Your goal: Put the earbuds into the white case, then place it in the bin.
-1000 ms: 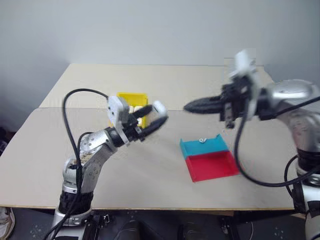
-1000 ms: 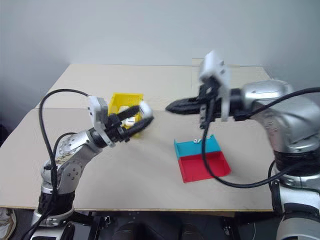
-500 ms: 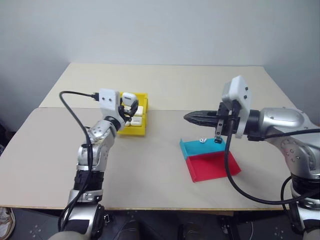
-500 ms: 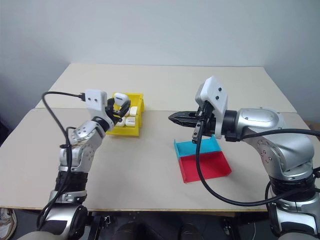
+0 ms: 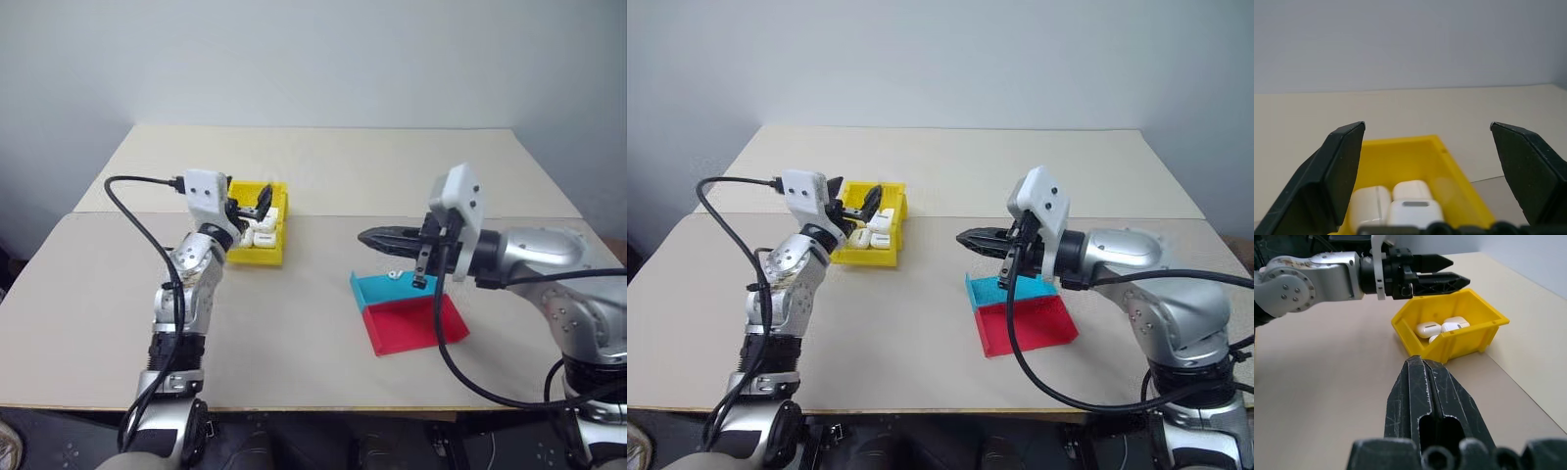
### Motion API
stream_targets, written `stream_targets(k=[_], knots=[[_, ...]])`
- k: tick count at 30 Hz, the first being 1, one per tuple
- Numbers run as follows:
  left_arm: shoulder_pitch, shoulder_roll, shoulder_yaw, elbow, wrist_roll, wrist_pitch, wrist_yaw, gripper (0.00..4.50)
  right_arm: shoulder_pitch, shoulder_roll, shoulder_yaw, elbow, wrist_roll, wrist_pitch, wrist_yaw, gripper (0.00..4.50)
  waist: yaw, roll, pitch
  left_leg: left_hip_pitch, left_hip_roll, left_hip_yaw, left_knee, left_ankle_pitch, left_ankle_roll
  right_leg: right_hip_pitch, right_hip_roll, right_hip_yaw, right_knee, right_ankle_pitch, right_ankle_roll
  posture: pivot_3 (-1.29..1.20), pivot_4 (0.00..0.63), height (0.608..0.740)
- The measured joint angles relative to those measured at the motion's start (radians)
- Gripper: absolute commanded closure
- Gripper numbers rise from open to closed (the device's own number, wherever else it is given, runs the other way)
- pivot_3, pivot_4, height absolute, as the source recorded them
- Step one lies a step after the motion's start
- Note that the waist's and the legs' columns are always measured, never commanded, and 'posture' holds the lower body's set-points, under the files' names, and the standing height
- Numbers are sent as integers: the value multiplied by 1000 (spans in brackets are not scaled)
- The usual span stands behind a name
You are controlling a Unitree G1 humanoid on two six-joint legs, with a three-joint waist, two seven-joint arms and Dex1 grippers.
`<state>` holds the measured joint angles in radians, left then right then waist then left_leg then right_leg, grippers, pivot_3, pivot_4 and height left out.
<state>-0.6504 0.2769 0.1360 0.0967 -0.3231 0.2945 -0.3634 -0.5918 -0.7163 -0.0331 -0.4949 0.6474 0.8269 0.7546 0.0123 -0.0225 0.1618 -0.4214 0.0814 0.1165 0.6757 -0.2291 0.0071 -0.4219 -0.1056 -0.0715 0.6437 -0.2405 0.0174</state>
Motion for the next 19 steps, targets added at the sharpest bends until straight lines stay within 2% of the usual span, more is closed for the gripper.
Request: stream_targets(k=[3,6,9,14,19], knots=[[-6,75,-32,-53,-76,76,-165,20,38,14,37,24,-57,-59,-1,4500,-1,0,0,0,0,0,0,0,-1,0,0,0,0,0,0,0,150,740],[63,248,-59,-202,-155,177,-346,20,74,13,52,32,-93,-96,-1,4500,-13,0,0,0,0,2,-2,3,-6,-2,0,3,-1,0,0,0,150,740],[191,413,-22,-329,-233,279,-464,20,126,-3,41,19,-117,-126,-2,4500,-21,0,0,0,1,2,-3,3,-5,-2,0,2,-1,0,1,0,150,740],[358,553,173,-524,-378,460,-460,20,204,-13,-11,-41,-113,-166,9,4500,-16,0,0,3,1,-1,-3,1,-1,0,0,1,0,-1,1,0,150,740],[513,551,340,-725,-519,604,-327,20,283,-50,-87,-72,-78,-167,36,4500,-5,0,0,4,1,-2,-4,0,-1,1,0,2,0,-1,1,0,150,740]])
